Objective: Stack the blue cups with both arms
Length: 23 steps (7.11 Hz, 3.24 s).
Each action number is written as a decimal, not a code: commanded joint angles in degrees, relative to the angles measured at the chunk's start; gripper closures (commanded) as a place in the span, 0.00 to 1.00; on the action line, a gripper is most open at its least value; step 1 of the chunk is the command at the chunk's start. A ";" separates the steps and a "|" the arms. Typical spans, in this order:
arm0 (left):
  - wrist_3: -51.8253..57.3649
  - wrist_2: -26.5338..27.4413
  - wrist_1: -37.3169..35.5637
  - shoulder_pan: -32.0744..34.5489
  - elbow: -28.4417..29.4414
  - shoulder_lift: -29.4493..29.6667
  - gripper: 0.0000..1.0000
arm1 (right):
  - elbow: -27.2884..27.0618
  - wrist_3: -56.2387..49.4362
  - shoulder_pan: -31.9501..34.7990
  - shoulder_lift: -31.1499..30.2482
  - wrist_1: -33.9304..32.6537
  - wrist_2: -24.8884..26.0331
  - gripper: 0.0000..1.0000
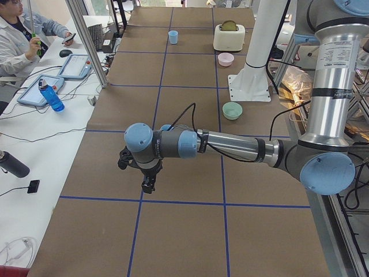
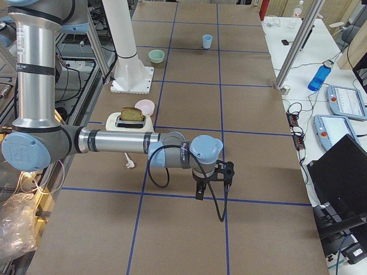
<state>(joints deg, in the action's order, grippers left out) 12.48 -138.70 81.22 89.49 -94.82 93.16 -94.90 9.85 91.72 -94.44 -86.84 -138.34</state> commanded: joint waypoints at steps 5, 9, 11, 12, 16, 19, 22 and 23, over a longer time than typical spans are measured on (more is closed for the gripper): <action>-10.00 -2.17 -0.27 -2.03 -1.42 5.96 0.01 | -2.92 -0.44 0.92 3.46 0.26 0.87 0.00; -22.02 -3.25 -0.18 -11.15 -1.25 14.75 0.02 | -3.19 -1.06 -5.22 8.21 0.26 0.17 0.01; -28.26 -2.55 4.53 -15.64 -1.34 15.38 0.01 | -4.85 -0.27 -9.77 8.83 3.07 0.61 0.01; -32.22 -1.76 8.31 -17.32 -1.25 15.12 0.02 | -5.21 -0.18 -12.50 9.44 3.08 1.92 0.01; -43.98 8.79 24.18 -27.77 -0.38 9.51 0.03 | -4.51 0.00 -20.00 12.08 2.81 5.27 0.01; -52.21 8.80 29.87 -33.86 -0.37 8.53 0.05 | -4.77 0.08 -20.00 11.39 2.99 5.18 0.01; -51.51 8.35 30.05 -33.95 -0.11 7.56 0.23 | -4.51 0.00 -20.09 11.29 2.99 5.18 0.01; -51.50 8.35 30.14 -33.95 0.24 7.56 0.25 | -4.51 0.00 -20.09 11.29 3.08 5.18 0.01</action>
<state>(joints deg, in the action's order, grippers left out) -39.13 -130.32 111.24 55.58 -94.91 100.80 -99.41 9.85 71.65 -83.08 -83.83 -133.16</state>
